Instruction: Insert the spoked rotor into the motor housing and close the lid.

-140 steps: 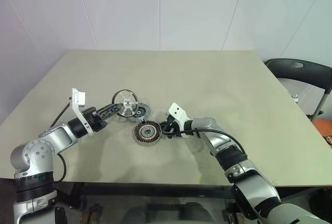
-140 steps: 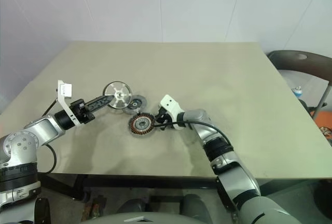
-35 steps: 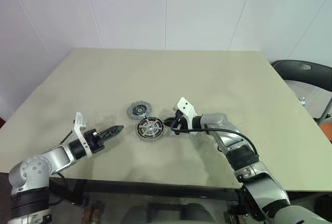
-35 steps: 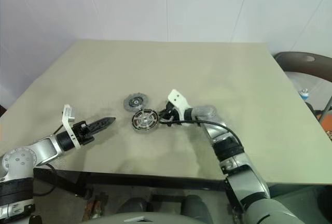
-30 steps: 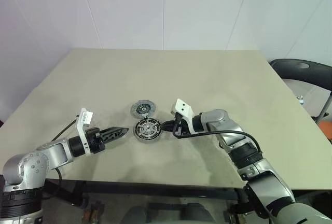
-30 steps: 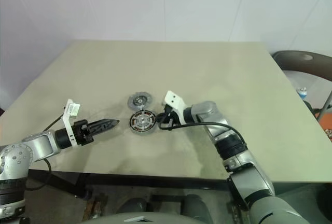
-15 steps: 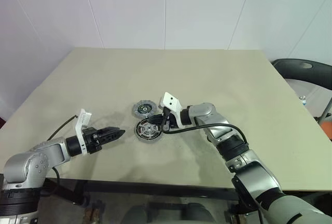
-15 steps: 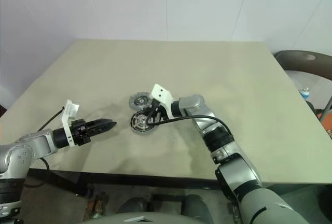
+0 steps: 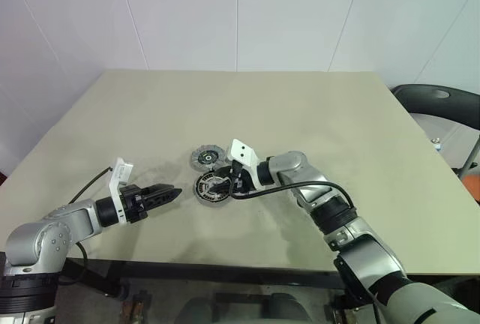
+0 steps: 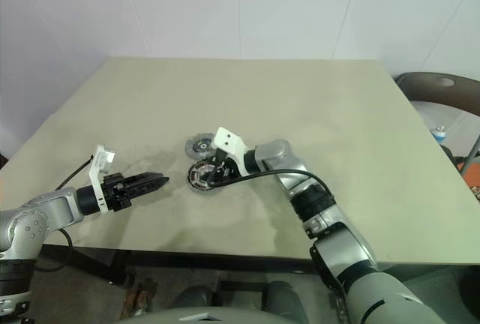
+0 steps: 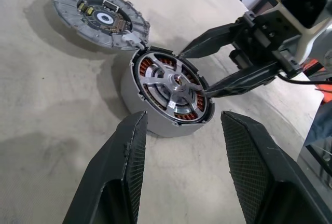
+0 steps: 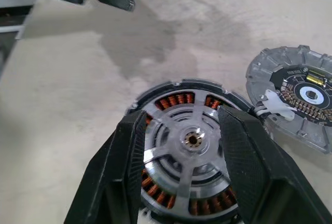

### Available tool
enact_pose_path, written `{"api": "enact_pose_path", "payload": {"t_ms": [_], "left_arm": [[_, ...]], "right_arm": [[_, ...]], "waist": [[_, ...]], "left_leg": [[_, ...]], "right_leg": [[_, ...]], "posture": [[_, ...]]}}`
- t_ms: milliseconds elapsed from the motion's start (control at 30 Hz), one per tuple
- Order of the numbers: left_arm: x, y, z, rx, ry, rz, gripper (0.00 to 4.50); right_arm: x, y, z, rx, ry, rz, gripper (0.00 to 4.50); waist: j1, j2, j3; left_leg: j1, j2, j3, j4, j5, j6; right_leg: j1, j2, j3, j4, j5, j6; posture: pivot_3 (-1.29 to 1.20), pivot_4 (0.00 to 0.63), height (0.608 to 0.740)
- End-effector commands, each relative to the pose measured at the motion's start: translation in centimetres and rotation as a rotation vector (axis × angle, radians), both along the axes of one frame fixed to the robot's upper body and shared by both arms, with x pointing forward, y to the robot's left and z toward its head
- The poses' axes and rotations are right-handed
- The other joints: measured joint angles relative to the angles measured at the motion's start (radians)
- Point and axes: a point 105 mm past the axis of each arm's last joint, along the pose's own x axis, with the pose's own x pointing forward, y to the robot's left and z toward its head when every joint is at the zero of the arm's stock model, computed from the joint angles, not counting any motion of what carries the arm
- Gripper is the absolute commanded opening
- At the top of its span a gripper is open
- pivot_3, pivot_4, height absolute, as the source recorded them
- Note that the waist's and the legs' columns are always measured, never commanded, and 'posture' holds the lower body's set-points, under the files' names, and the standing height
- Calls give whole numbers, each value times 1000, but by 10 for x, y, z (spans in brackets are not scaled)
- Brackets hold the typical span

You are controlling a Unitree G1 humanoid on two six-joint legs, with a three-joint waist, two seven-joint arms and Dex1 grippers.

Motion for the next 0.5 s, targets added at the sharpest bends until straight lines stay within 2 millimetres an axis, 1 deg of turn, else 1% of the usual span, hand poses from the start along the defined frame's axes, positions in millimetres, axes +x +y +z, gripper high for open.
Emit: {"api": "enact_pose_path", "payload": {"t_ms": [33, 167, 367, 467, 500], "left_arm": [[4, 5, 11, 3, -49, 22, 2426], [3, 5, 10, 7, -47, 23, 2426], [4, 6, 9, 2, -43, 30, 2426], [4, 5, 8, -2, -43, 30, 2426], [4, 5, 8, -3, -42, 31, 2426]], "right_arm": [[6, 9, 25, 84, -64, 12, 1359], [7, 8, 26, 92, -59, 12, 37], [9, 9, 17, 34, -73, -3, 37], [10, 11, 17, 45, -73, -18, 37], [10, 11, 13, 30, -69, -21, 37]], "waist": [[0, 0, 0], [0, 0, 0], [0, 0, 0], [0, 0, 0], [0, 0, 0]], "left_leg": [[0, 0, 0, 0, 0, 0], [0, 0, 0, 0, 0, 0], [0, 0, 0, 0, 0, 0], [0, 0, 0, 0, 0, 0], [0, 0, 0, 0, 0, 0]], "right_leg": [[0, 0, 0, 0, 0, 0], [0, 0, 0, 0, 0, 0], [0, 0, 0, 0, 0, 0], [0, 0, 0, 0, 0, 0], [0, 0, 0, 0, 0, 0]], "posture": [[0, 0, 740], [0, 0, 740], [0, 0, 740], [0, 0, 740], [0, 0, 740]]}}
